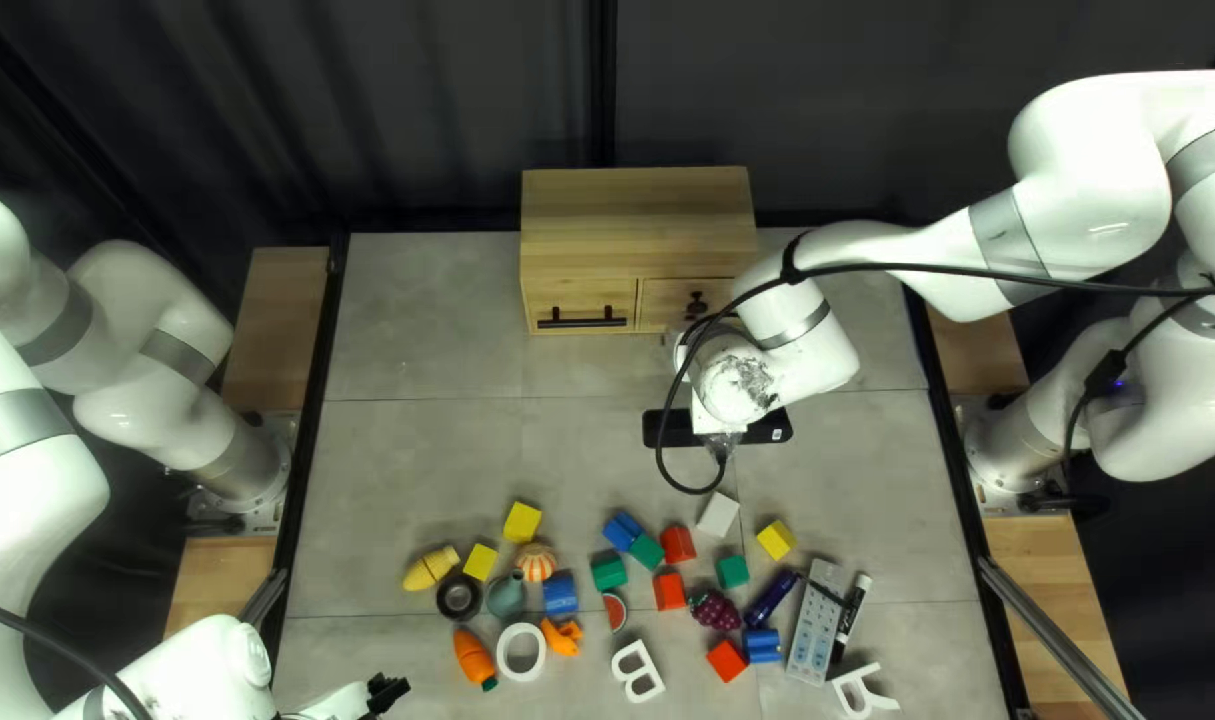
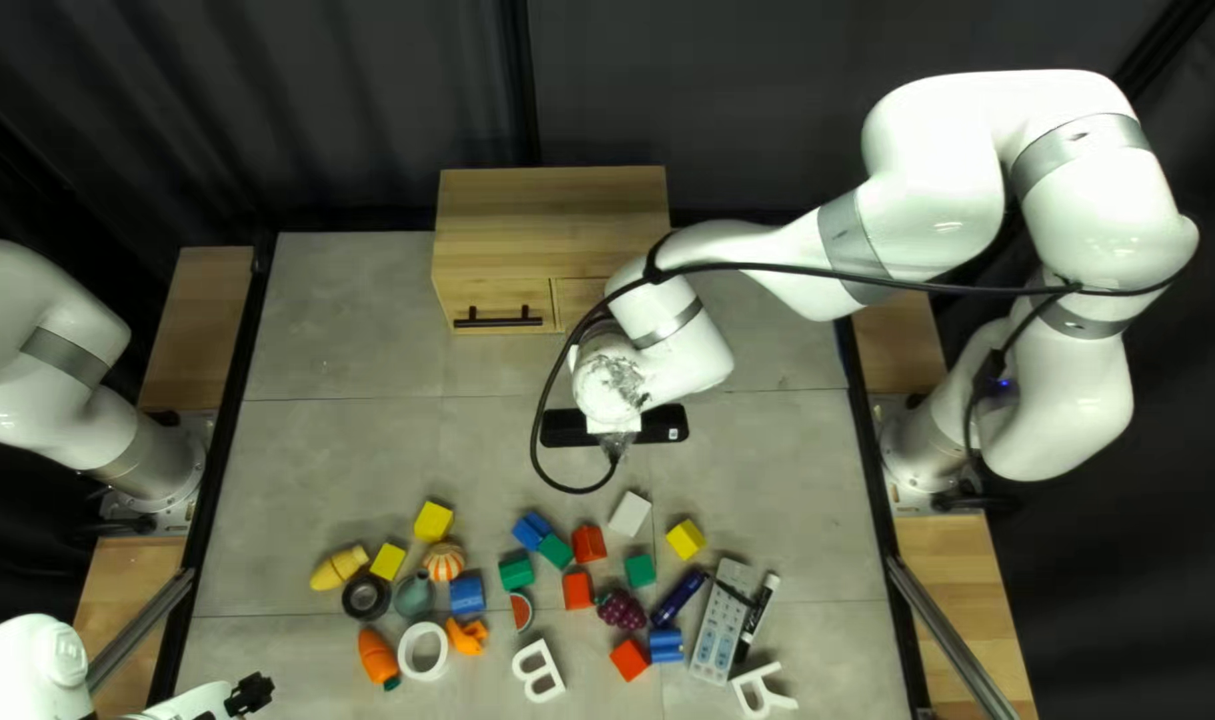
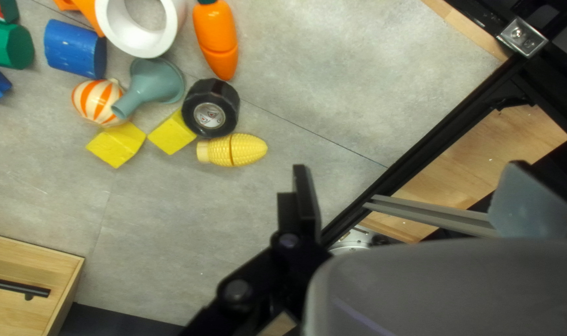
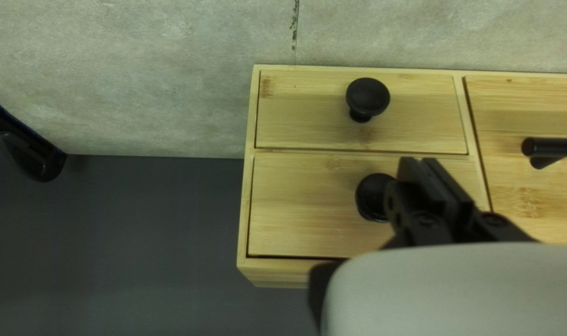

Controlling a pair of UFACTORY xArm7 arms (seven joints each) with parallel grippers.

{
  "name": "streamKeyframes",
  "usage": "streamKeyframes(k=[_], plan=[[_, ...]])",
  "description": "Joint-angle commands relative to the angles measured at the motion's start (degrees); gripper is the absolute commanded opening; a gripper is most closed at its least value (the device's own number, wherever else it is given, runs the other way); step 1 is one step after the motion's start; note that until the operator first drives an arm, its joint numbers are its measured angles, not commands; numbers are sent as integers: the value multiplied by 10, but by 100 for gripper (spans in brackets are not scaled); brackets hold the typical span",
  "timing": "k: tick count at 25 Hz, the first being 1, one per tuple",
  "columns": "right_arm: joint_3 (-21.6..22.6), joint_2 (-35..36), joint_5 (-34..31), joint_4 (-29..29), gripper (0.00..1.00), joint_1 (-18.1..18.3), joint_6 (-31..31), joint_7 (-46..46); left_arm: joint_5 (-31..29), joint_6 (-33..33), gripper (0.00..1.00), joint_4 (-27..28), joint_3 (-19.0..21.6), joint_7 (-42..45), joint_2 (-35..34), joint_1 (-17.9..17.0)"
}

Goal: Open drawers and place objects into drawer and close

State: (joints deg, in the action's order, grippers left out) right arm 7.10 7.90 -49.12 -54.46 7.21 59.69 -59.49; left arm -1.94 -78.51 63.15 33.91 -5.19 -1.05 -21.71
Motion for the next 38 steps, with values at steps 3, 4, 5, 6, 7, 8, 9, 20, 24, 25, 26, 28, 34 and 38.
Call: streamKeyframes(k=[3,4,5,6,7,8,9,20,24,25,26,28,34,38], plan=[[-7,3,-7,0,100,7,-10,-2,0,0,100,0,0,0,0,0],[-8,4,-9,1,100,9,-13,-1,0,0,100,0,0,0,0,0],[-10,4,-10,2,100,10,-15,0,0,0,100,0,0,0,0,0],[-10,5,-11,2,100,11,-16,0,0,0,100,0,0,0,0,0],[-11,5,-11,2,100,11,-16,0,0,0,100,0,0,0,0,0],[-11,6,-11,1,100,12,-17,0,0,0,100,0,0,0,0,0],[-11,7,-12,0,100,12,-17,-1,0,0,100,0,0,0,0,0],[-13,3,-8,4,100,17,-26,-17,0,0,100,0,0,0,0,0],[-12,1,-2,4,100,16,-20,-19,0,0,100,0,0,0,0,0],[-12,2,-1,4,100,16,-18,-19,0,0,100,0,0,0,0,0],[-12,2,0,2,100,16,-17,-19,0,0,100,0,0,0,0,0],[-12,4,1,1,100,15,-14,-19,0,0,100,0,0,0,0,0],[-13,10,1,-4,94,16,-13,-18,0,0,100,0,0,0,0,0],[-14,11,-1,-2,91,17,-14,-16,0,0,100,0,0,0,0,0]])
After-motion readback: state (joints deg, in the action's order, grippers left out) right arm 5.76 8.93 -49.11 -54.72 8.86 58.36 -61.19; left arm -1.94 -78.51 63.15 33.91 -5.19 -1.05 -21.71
